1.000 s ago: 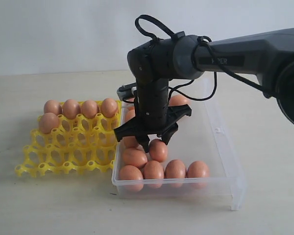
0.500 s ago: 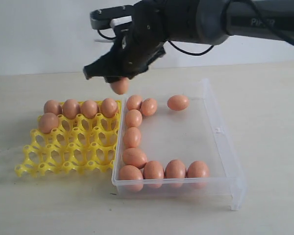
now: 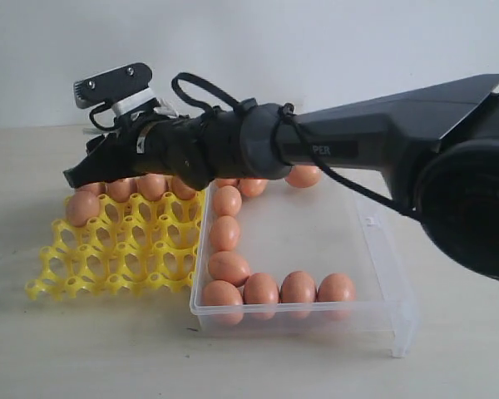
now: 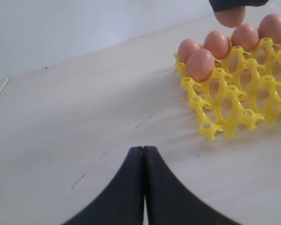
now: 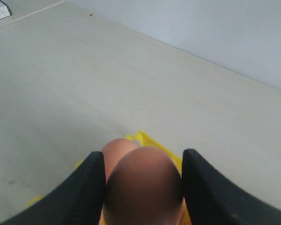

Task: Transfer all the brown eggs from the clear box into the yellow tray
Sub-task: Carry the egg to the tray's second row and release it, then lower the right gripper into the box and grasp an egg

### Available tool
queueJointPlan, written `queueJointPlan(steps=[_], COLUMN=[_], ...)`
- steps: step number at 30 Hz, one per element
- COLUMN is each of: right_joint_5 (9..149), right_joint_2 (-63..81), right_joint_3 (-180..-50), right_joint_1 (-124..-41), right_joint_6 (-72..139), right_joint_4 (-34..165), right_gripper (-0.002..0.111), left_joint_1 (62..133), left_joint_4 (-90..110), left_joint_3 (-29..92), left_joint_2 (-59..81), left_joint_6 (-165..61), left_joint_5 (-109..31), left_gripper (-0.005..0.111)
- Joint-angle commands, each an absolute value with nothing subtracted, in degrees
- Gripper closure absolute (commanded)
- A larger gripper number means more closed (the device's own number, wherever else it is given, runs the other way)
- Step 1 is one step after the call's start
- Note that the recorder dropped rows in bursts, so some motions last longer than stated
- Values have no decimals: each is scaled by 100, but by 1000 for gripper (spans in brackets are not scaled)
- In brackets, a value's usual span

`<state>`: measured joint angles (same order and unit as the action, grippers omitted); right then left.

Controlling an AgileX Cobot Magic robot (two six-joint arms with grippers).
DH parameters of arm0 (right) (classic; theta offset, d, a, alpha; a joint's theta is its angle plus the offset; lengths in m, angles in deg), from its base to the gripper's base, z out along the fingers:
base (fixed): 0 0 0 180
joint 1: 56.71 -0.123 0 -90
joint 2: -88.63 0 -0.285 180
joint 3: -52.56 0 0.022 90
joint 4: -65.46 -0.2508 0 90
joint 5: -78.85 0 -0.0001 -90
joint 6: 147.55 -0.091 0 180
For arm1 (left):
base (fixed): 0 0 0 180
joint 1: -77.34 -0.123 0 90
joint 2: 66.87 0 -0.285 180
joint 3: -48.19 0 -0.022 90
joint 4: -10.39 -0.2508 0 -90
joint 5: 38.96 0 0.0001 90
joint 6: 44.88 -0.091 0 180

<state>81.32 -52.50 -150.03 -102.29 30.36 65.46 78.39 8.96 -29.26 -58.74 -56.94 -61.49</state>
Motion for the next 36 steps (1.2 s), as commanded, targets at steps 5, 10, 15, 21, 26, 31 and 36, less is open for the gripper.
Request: queueJointPlan(steps=[5,10,15,21,26,31,36], right_joint_5=[8719,8945,8945,8692,8435,7447,4055], right_joint_2=[-5601,-5730,-5815,-5826,-5722,-5183,-3905], right_joint_3=[-15002,-15002,-15002,-15002,-15002,-15002,-15002], right_joint_1=[-10291,-10301,-10336,-10336,-10336,-10336,-10299], right_joint_6=[2682,2657,2631,2525,2431,2443,2298], right_joint_4=[6907,6954,6954,7038,7055,7192,7465], right_gripper=[108,107,103,75,50,50,50], left_joint_1=[7849,7849,7849,7849,7849,7849,7849], left_joint_4=[896,896,896,896,896,896,896], left_joint_3=[-2903,-2903,-2903,-2903,-2903,-2903,-2903], left_joint_2=[-5909,-5909,-5909,-5909,-5909,-5909,-5909], left_joint_6=[-5661,-5661,-5661,-5661,-5661,-5661,-5661], left_joint_5=[-6123,-6123,-6123,-6123,-6123,-6123,-6123], left_gripper=[107,107,107,107,107,107,107])
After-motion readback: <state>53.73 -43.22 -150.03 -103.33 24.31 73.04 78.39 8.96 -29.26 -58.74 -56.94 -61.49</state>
